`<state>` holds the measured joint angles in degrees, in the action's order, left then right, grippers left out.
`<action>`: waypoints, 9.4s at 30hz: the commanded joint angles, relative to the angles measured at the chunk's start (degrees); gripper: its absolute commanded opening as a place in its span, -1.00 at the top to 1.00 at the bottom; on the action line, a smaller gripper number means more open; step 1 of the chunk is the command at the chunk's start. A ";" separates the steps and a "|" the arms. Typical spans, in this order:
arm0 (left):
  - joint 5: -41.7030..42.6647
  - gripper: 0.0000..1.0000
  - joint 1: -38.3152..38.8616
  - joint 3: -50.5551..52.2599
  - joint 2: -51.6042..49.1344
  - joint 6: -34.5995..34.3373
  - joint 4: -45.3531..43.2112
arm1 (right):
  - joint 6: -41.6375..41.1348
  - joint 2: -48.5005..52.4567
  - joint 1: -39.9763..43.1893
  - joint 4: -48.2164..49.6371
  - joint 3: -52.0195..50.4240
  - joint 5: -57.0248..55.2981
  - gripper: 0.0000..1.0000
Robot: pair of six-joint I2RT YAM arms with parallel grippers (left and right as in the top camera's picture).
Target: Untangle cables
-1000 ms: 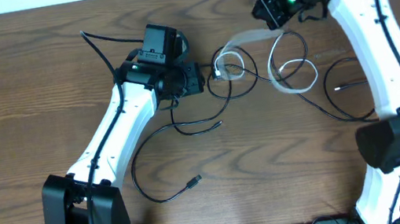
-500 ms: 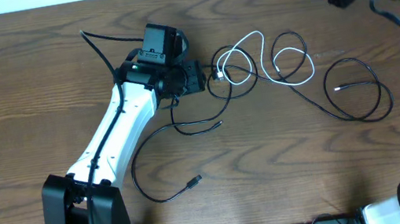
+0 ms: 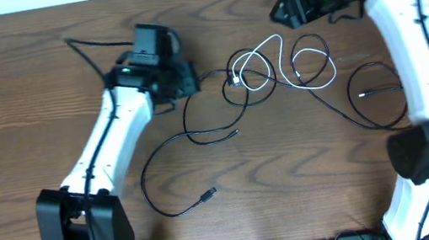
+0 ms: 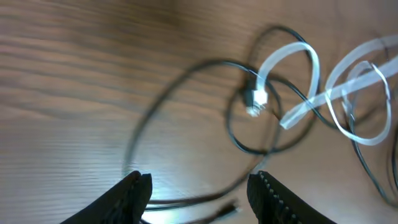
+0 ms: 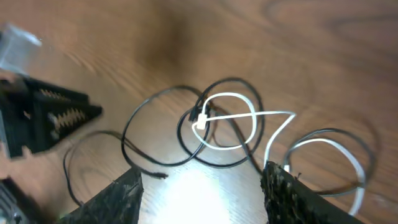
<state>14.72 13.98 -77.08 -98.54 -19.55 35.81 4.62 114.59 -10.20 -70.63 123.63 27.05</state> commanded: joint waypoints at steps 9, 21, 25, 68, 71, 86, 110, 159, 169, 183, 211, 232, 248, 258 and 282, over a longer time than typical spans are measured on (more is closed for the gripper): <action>-0.24 -0.12 -5.55 0.15 0.39 -0.90 1.81 | -7.61 11.26 -6.95 0.04 0.35 -2.93 -0.19; -0.24 -0.12 -5.55 0.15 0.39 -0.90 1.81 | -15.87 19.78 -14.73 0.39 0.31 -11.82 -0.14; -0.24 -0.12 -5.55 0.15 0.39 -0.90 1.84 | -20.52 22.43 -17.33 1.20 0.31 -19.87 -0.17; -0.24 -0.11 -5.55 0.15 0.39 -0.90 3.56 | -0.24 -10.82 -2.97 0.15 5.11 7.58 0.98; -0.24 -0.11 -5.55 0.15 0.39 -0.90 3.56 | -1.31 -16.39 2.16 4.09 5.49 8.46 0.98; -0.22 -0.11 -4.98 0.15 0.39 1.14 3.48 | -9.29 -21.57 11.85 6.03 4.79 7.87 0.98; 17.16 -0.12 3.26 0.15 0.26 7.48 -8.48 | -6.08 -4.37 -3.72 -1.64 2.12 4.61 0.98; 19.10 0.01 14.47 0.15 -9.81 -1.81 -26.97 | -5.60 -4.37 -3.61 -2.62 2.12 4.57 0.98; 17.81 0.45 14.47 0.15 -9.84 -1.79 -26.91 | -5.57 -4.37 -3.61 -2.67 2.12 4.57 0.98; 13.86 0.85 12.85 0.15 -9.81 -0.63 -22.51 | -6.25 -4.68 1.60 -5.81 2.27 -2.99 0.98; 12.44 0.85 3.76 0.15 -9.81 1.51 -16.44 | -7.74 -15.08 31.10 -9.84 2.29 -0.70 0.98; 9.60 0.46 3.78 0.15 -9.81 1.51 -15.50 | -5.84 -15.08 29.83 -11.85 2.25 4.39 0.98; 8.15 0.20 3.78 0.15 -9.81 1.46 -15.58 | -11.13 -15.37 13.20 15.06 13.64 38.25 0.98; 8.15 0.07 3.78 0.15 -9.81 1.49 -15.43 | -5.05 -14.03 11.91 -0.63 15.65 20.85 0.98; 8.15 -0.36 10.73 0.15 -10.14 1.20 -27.06 | 6.21 -10.21 4.09 -14.12 4.07 10.62 0.98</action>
<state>23.38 23.18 -77.06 -107.59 -19.05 10.13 8.36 105.25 -5.82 -84.58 127.55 36.49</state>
